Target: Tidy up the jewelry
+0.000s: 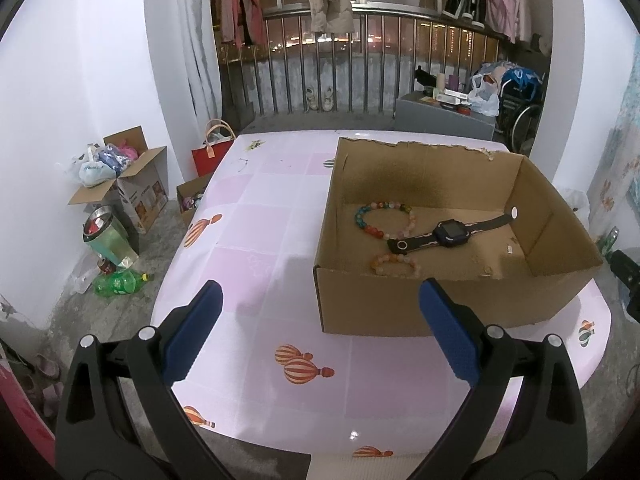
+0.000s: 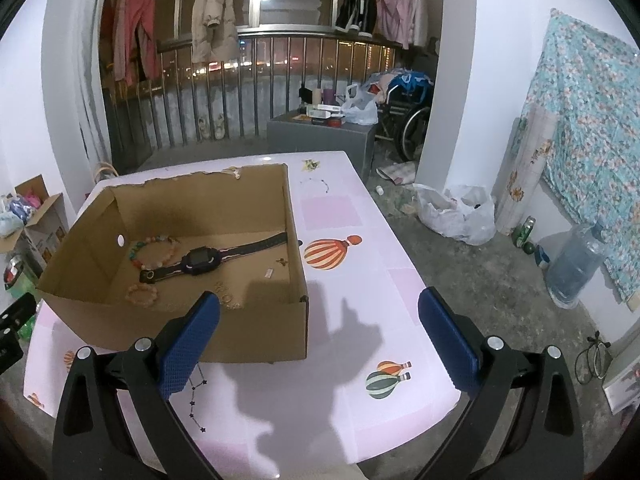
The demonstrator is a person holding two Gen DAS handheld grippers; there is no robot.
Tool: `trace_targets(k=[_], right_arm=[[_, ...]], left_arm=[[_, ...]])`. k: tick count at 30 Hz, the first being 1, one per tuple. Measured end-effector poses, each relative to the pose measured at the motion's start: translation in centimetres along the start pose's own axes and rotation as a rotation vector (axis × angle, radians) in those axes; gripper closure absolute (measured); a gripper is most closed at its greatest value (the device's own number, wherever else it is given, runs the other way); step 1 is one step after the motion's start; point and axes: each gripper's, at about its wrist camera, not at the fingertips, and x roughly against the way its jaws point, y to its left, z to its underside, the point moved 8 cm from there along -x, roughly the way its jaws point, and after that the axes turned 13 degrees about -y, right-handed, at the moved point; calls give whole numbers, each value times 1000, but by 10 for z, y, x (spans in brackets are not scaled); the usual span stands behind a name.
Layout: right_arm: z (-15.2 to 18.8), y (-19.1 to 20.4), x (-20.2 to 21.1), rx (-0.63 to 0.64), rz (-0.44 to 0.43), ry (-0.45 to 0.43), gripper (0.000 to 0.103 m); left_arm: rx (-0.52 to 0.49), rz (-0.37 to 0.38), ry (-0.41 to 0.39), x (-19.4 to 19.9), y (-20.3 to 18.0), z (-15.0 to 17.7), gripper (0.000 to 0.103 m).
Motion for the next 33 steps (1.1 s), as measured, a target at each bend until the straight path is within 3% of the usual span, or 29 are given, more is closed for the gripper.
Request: trace_targets(k=[33], right_arm=[[12, 11, -10, 14, -17, 54, 6]], left_arm=[[-4, -3, 50, -16, -1, 3, 8]])
